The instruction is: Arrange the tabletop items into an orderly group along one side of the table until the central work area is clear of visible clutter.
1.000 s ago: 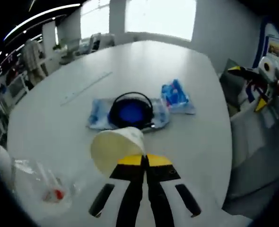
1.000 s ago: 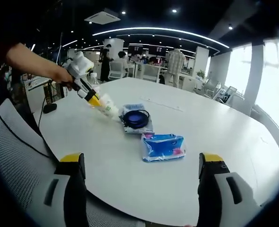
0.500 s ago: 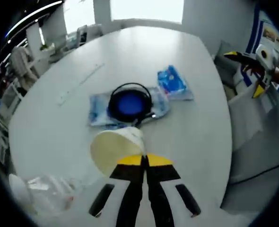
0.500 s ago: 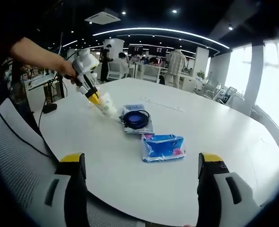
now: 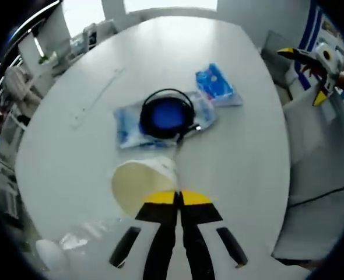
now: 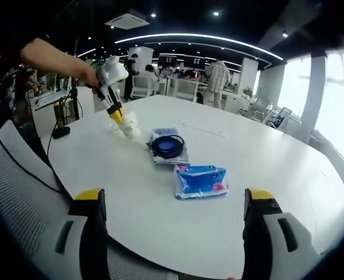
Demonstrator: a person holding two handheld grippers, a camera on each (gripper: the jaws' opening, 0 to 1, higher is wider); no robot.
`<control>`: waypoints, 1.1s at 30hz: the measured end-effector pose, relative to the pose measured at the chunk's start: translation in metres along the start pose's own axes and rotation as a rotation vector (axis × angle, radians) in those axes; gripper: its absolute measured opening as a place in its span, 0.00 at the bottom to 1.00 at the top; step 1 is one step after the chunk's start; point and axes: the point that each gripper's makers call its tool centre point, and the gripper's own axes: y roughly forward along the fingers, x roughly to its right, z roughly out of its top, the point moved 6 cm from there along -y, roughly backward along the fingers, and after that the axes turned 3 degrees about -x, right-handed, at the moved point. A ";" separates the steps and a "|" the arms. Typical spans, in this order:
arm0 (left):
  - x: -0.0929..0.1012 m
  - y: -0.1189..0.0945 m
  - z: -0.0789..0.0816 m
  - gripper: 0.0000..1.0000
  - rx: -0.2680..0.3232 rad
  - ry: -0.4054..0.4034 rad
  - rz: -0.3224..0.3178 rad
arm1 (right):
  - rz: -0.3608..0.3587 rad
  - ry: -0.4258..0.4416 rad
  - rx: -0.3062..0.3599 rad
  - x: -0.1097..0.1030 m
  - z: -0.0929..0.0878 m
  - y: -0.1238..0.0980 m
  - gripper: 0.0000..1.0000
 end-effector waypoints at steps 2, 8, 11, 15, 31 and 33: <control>-0.002 0.000 0.001 0.00 -0.018 0.003 -0.008 | 0.000 -0.001 -0.001 0.000 0.000 0.000 0.98; -0.010 0.001 -0.001 0.00 -0.107 0.001 -0.012 | -0.005 -0.004 -0.004 0.000 -0.001 0.000 0.98; -0.013 0.002 0.000 0.00 -0.134 0.014 0.002 | -0.006 -0.004 -0.003 0.001 0.000 0.000 0.97; -0.015 0.004 0.001 0.00 -0.172 0.055 0.013 | -0.006 -0.006 -0.007 0.001 -0.001 0.000 0.97; -0.020 0.014 -0.008 0.00 -0.322 0.158 0.074 | -0.011 -0.005 -0.012 0.002 -0.002 0.001 0.94; -0.021 0.014 -0.010 0.00 -0.342 0.175 0.083 | -0.010 -0.006 -0.013 0.001 -0.002 0.000 0.94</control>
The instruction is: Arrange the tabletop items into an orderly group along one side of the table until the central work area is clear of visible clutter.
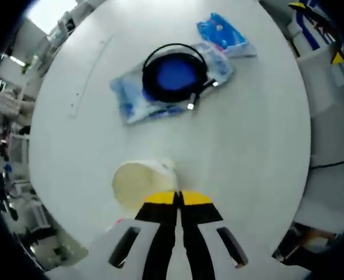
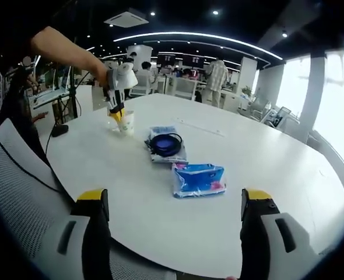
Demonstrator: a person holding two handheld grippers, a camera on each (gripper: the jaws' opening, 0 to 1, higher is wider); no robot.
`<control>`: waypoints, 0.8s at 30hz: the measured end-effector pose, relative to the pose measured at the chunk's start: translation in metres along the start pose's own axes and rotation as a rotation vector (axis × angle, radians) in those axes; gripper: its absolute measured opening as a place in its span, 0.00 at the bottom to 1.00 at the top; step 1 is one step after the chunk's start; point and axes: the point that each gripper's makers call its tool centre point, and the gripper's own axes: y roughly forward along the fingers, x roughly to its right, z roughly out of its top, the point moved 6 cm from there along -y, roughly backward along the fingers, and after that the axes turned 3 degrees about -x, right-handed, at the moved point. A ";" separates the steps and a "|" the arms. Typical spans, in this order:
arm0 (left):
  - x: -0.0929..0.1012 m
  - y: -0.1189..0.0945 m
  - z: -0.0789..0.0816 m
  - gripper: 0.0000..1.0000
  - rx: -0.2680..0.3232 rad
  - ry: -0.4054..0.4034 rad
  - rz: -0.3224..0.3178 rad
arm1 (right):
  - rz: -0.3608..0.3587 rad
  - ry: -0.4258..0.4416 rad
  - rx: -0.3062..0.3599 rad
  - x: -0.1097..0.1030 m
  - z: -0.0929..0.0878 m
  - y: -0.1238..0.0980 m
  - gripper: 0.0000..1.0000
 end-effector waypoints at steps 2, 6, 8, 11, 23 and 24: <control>0.000 0.001 -0.001 0.00 -0.006 0.005 -0.001 | -0.001 0.000 0.000 0.000 0.000 0.000 0.94; -0.002 0.001 -0.001 0.00 -0.012 0.018 0.011 | -0.001 0.000 -0.004 0.000 -0.001 0.000 0.93; -0.003 0.002 -0.001 0.00 -0.023 0.034 0.014 | 0.001 0.001 -0.007 0.000 -0.001 0.000 0.92; -0.005 0.004 -0.005 0.00 -0.064 0.079 0.030 | 0.001 0.000 -0.009 0.000 -0.001 0.000 0.92; -0.005 0.003 -0.005 0.00 -0.088 0.114 0.020 | -0.002 -0.001 -0.011 0.000 0.000 -0.001 0.92; -0.005 0.003 -0.005 0.00 -0.088 0.116 0.021 | -0.004 0.000 -0.012 0.000 0.000 -0.001 0.92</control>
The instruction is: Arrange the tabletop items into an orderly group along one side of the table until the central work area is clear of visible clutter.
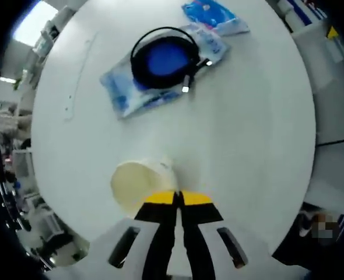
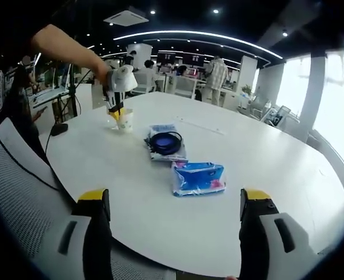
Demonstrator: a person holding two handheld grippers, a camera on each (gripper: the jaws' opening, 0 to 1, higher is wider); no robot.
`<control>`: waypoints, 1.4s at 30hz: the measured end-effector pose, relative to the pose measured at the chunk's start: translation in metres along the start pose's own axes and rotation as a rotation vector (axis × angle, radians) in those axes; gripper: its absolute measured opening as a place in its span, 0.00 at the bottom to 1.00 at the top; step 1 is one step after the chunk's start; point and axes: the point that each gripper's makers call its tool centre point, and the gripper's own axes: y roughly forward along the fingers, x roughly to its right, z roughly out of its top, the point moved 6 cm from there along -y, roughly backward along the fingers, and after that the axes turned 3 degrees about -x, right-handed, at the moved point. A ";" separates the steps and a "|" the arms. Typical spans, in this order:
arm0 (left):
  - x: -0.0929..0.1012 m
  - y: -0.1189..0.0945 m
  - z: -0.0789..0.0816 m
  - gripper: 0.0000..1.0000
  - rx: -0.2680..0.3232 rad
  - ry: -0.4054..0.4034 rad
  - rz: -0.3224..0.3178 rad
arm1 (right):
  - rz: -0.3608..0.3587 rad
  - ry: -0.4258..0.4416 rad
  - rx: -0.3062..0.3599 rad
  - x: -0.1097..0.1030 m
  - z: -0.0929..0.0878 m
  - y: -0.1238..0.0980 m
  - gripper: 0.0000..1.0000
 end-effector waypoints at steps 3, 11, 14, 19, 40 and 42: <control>0.000 0.000 0.000 0.00 -0.014 0.024 0.006 | 0.001 -0.001 0.000 0.000 0.000 0.000 0.92; -0.001 -0.001 -0.001 0.00 -0.029 0.030 -0.002 | -0.002 0.001 0.002 0.001 0.000 0.000 0.92; -0.001 -0.001 -0.001 0.00 -0.029 0.025 0.001 | -0.005 0.002 0.003 0.001 0.000 0.000 0.92; -0.004 -0.001 -0.001 0.07 -0.019 0.019 0.015 | -0.005 0.003 0.003 0.001 0.000 0.000 0.92; 0.000 -0.036 -0.001 0.31 0.123 -0.081 0.081 | 0.008 0.001 0.005 -0.001 0.000 0.001 0.93; 0.002 -0.041 0.000 0.33 0.150 -0.106 0.083 | 0.012 0.000 0.001 -0.001 0.000 0.001 0.93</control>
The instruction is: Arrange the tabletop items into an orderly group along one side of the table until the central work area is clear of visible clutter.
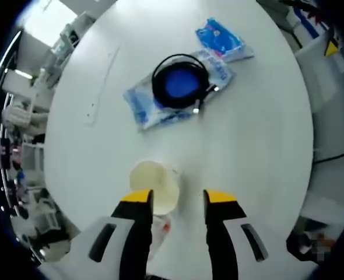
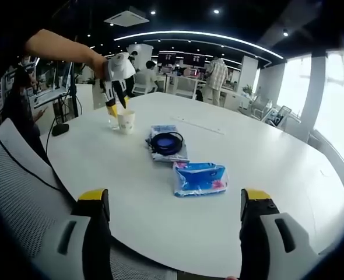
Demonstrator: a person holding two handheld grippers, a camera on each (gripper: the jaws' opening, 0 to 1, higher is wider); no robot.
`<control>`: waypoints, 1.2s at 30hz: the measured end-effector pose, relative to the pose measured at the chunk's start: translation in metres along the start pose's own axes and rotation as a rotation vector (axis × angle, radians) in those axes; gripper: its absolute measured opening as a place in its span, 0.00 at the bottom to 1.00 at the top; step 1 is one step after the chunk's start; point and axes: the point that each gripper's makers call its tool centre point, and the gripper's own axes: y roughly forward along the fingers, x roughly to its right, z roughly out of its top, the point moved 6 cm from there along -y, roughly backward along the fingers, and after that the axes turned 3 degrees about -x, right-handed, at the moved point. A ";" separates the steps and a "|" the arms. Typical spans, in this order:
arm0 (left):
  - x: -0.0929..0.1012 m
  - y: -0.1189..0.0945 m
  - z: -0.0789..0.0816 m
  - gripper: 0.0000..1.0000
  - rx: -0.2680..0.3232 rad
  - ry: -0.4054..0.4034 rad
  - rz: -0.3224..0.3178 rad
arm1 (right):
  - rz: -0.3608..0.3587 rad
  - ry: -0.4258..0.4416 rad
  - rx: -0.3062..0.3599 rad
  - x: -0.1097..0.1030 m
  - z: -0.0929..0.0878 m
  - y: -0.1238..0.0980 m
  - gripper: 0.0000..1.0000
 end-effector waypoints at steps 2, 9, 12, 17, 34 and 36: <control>0.003 -0.006 0.001 0.35 0.032 -0.031 -0.003 | 0.004 -0.005 0.001 -0.001 0.000 0.000 0.93; 0.007 -0.020 0.002 0.44 0.115 -0.105 0.005 | 0.010 -0.009 0.000 -0.001 0.001 0.000 0.93; 0.010 -0.025 0.002 0.47 0.144 -0.120 0.021 | 0.014 -0.012 0.000 -0.002 0.001 0.000 0.93; 0.016 -0.030 0.001 0.52 0.202 -0.179 0.016 | 0.017 -0.013 0.001 -0.002 0.001 0.001 0.94; 0.030 -0.056 -0.013 0.71 0.500 -0.422 0.148 | 0.025 0.002 0.003 -0.003 0.001 0.000 0.95; 0.035 -0.059 -0.018 0.74 0.528 -0.469 0.147 | 0.019 0.044 0.008 0.000 0.002 -0.001 0.95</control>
